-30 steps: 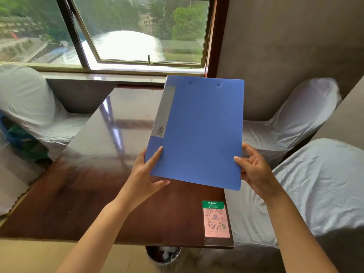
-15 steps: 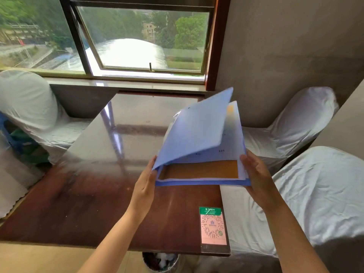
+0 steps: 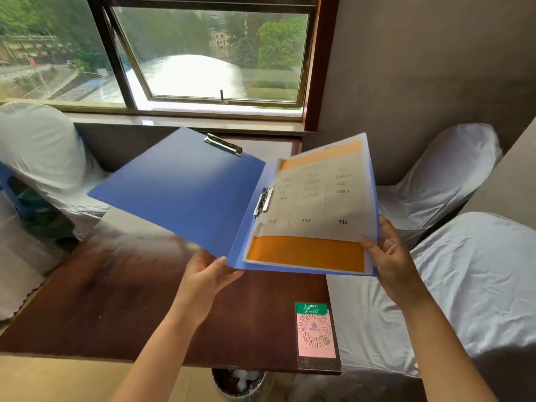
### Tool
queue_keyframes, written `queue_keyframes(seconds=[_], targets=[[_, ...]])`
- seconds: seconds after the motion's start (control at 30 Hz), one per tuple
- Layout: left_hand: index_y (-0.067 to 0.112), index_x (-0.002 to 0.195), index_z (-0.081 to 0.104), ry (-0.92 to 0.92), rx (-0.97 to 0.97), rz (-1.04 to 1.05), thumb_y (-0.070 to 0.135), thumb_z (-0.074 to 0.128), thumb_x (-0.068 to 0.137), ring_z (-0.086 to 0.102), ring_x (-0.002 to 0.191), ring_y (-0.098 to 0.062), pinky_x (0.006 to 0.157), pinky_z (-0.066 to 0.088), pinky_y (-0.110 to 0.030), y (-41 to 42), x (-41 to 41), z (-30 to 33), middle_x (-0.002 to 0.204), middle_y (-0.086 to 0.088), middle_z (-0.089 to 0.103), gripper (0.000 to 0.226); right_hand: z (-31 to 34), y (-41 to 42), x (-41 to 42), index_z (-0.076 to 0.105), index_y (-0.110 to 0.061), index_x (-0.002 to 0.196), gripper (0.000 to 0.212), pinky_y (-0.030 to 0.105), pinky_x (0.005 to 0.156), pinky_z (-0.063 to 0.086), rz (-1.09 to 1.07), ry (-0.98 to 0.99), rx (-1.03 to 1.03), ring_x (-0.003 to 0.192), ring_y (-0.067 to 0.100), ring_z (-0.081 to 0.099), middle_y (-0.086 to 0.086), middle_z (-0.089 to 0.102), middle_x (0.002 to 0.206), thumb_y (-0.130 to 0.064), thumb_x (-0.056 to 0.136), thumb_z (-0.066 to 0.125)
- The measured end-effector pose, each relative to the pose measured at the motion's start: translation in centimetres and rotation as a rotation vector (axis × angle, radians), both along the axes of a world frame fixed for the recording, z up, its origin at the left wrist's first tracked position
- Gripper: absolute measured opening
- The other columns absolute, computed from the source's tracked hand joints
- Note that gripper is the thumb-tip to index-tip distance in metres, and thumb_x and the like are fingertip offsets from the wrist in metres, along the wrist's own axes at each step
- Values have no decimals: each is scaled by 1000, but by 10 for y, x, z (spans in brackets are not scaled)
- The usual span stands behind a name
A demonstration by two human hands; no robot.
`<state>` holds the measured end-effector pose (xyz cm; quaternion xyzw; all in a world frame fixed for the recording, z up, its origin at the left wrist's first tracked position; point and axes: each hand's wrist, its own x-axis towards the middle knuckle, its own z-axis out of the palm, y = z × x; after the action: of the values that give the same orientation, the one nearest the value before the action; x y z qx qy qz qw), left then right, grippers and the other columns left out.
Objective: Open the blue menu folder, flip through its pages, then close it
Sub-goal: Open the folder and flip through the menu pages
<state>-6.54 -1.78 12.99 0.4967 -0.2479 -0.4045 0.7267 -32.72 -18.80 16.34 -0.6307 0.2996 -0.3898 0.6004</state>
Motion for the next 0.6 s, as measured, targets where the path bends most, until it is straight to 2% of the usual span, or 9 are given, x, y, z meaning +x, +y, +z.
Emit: queue_keyframes(seconds=[0.13,0.23,0.33,0.43,0.5,0.6], targets=[[12,104,56,144,60,82,-7,55,84,73,81,-22,62,59,-30,2,-8,-19,98,-13,67,28,-1,2,4,44,-45,120,41,34,76,59,35,84,-33,104,21,64,-1,61,122,-28,83,51],[10,108,54,250,55,106,-5,58,80,72,86,-24,64,60,-30,3,-6,-27,105,-15,64,32,1,-1,4,41,-49,121,44,36,79,58,56,120,-53,105,19,63,-3,59,124,-31,82,52],[-1,95,52,304,39,60,-6,56,83,73,79,-23,66,59,-29,5,0,-29,94,-21,59,14,2,-4,5,41,-51,119,44,33,80,58,42,132,-72,107,17,62,0,59,123,-30,82,53],[3,84,51,306,78,22,-5,56,85,71,67,-20,65,59,-31,7,0,-32,78,-16,54,9,2,-5,6,40,-44,123,46,34,81,57,26,149,-86,108,19,62,4,58,124,-29,82,53],[5,85,54,326,96,54,-8,54,86,70,67,-22,63,60,-32,7,-4,-32,76,-15,55,13,3,-5,9,40,-35,129,49,37,80,58,31,201,-109,105,18,63,4,59,123,-29,82,54],[8,90,53,358,61,159,-11,53,86,64,71,-21,59,59,-30,6,-7,-35,78,-12,53,20,-1,-8,7,35,-21,135,54,53,85,54,42,284,-49,101,29,65,15,60,123,-21,85,57]])
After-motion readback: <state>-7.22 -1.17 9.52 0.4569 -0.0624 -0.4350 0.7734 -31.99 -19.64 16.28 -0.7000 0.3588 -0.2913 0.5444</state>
